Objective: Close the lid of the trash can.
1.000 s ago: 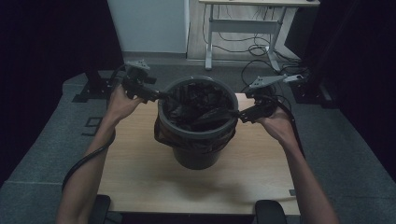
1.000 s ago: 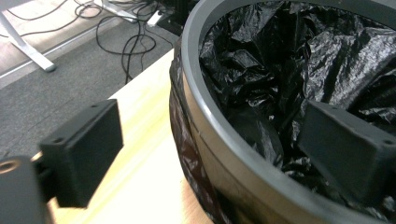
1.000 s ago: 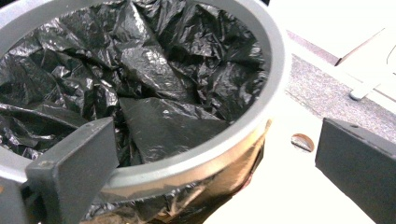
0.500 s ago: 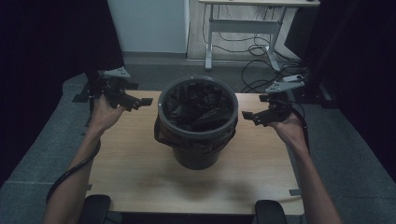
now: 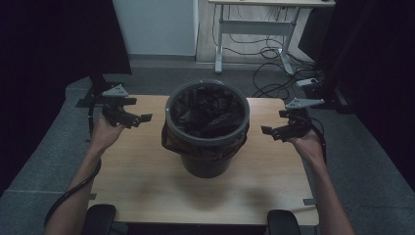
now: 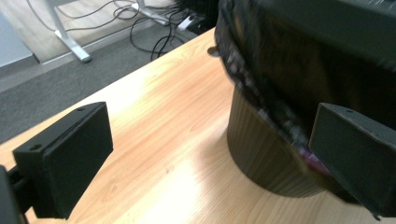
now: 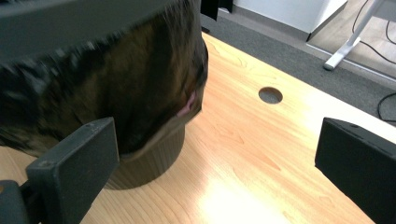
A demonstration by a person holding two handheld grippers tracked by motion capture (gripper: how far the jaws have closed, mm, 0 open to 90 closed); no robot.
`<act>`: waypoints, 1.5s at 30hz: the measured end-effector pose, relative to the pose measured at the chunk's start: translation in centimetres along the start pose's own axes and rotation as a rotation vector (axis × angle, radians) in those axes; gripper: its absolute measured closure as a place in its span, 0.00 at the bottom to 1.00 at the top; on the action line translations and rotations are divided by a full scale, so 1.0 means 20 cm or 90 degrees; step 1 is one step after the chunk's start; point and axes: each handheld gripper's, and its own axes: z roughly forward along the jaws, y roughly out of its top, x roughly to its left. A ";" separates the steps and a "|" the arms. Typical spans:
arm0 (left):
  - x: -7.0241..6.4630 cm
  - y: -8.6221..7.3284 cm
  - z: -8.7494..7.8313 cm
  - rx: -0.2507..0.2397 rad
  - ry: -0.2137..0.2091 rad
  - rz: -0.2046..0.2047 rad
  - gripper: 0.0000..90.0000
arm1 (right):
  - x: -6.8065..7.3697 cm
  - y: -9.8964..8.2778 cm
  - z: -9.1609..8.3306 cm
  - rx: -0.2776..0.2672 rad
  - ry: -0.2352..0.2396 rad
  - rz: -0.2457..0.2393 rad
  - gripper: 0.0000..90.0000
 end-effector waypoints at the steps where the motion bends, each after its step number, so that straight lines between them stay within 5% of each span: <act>1: 0.00 -0.02 0.01 0.002 0.001 -0.001 0.00 | 0.00 -0.02 0.01 0.002 0.000 0.000 0.00; 14: -0.02 -0.24 0.08 0.023 0.032 0.005 0.00 | -0.02 -0.23 0.12 0.033 0.000 0.004 0.00; 32: -0.06 -0.51 0.20 0.031 0.030 -0.011 0.00 | 0.01 -0.46 0.26 0.050 0.003 0.018 0.00; 45: -0.05 -0.70 0.27 0.026 0.024 -0.053 0.00 | 0.06 -0.62 0.40 0.072 0.009 0.022 0.00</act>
